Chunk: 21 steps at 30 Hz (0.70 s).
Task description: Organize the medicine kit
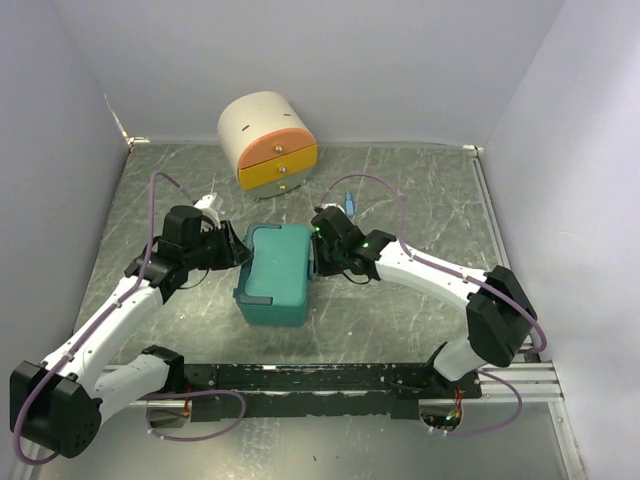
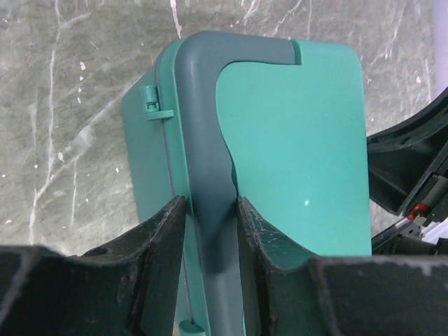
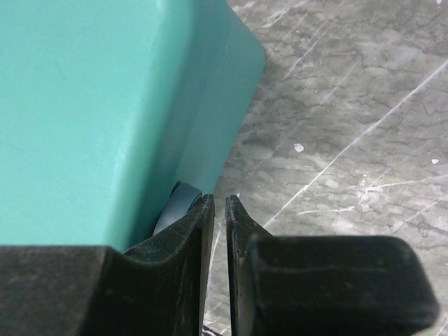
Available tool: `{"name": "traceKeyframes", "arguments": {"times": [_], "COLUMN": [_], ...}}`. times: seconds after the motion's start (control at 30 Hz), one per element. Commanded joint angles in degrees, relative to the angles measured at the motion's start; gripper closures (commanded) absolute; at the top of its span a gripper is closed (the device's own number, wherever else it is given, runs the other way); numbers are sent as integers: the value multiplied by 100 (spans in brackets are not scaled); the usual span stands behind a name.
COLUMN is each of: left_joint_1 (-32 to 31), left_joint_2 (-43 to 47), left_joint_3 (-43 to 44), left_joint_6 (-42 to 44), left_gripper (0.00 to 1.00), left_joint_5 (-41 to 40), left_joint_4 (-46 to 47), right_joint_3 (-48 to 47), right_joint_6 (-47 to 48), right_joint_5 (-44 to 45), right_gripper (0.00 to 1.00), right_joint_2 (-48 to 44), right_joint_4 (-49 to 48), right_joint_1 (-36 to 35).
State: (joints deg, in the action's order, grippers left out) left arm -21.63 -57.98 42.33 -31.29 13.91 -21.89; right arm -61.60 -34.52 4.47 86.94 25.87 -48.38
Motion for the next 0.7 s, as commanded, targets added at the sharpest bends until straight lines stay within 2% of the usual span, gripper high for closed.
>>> {"name": "traceKeyframes", "arguments": {"times": [0.0,0.1,0.27,0.3,0.4,0.47,0.57,0.63,0.67], "left_joint_1": [-134,-218,-492,-516,-518,-518,-518,-518,-516], "left_joint_2": [-304,-320,-266,-246,-119,65,493,870,1108], "left_joint_3": [-466,-567,-698,-618,-38,381,864,1138,1234], "left_joint_6": [-492,-789,-1416,-1381,-966,-689,-378,-187,-121], "left_gripper": [62,62,59,57,48,41,31,26,13], "left_joint_5": [1000,1005,743,600,-443,-1122,-1876,-2193,-2355], "left_joint_4": [435,715,1341,1261,202,-591,-1202,-1485,-1594], "right_joint_3": [28,180,574,654,842,965,1045,1041,1041], "right_joint_6": [0,-113,-351,-420,-443,-385,-334,-353,-335], "right_joint_5": [-869,-1103,-525,-300,563,953,1412,1666,1780], "right_gripper": [85,86,86,85,82,77,67,47,40], "right_joint_2": [-165,-274,-681,-790,-1162,-1462,-2019,-2441,-2662], "right_joint_4": [-1330,-1589,-1427,-1229,-650,-331,184,517,653], "right_joint_1": [-44,26,459,565,743,767,788,793,785]}}
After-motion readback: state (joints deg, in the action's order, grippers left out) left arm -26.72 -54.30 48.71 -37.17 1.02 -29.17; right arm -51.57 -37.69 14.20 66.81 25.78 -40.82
